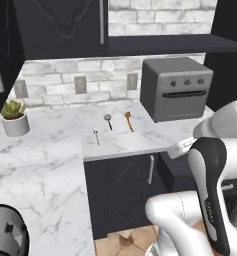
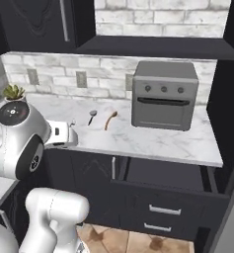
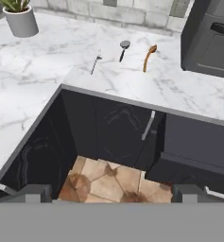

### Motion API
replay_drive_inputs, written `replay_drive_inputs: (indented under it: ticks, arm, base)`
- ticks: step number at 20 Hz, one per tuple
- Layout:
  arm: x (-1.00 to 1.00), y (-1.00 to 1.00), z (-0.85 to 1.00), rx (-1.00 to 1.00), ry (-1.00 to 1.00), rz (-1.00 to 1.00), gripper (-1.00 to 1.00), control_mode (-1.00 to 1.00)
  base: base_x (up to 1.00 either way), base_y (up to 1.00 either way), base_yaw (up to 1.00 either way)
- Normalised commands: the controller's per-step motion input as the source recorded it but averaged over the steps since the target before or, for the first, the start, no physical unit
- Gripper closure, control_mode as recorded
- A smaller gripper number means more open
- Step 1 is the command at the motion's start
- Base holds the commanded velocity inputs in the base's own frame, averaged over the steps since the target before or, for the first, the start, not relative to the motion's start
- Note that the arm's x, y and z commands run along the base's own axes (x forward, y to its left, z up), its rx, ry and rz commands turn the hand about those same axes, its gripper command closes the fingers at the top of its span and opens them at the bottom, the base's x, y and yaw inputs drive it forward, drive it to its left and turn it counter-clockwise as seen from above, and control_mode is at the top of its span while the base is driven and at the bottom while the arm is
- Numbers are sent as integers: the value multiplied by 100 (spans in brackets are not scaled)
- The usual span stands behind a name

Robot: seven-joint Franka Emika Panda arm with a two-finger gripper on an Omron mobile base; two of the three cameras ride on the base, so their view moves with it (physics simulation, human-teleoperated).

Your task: Organize the utensils by type. Pick up the wooden spoons from the counter and place them in the open cabinet. Then pick up the metallic utensils from the counter and place them in the open drawer.

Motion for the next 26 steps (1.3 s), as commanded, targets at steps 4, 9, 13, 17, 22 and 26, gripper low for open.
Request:
replay_drive_inputs:
  ticks: [4,9,13,17,22,26]
  arm:
    - [0,0,0,0,0,0,-100,100]
    - [0,0,0,0,0,0,-100,100]
    - [0,0,0,0,0,0,-100,100]
    - [0,0,0,0,0,0,-100,100]
    - [0,0,0,0,0,0,-100,100]
    - [0,0,0,0,0,0,-100,100]
  base:
    - [68,14,0]
    - [39,19,0]
    - [14,6,0]
    - [14,4,-2]
    - [33,16,-2]
    - [11,7,0]
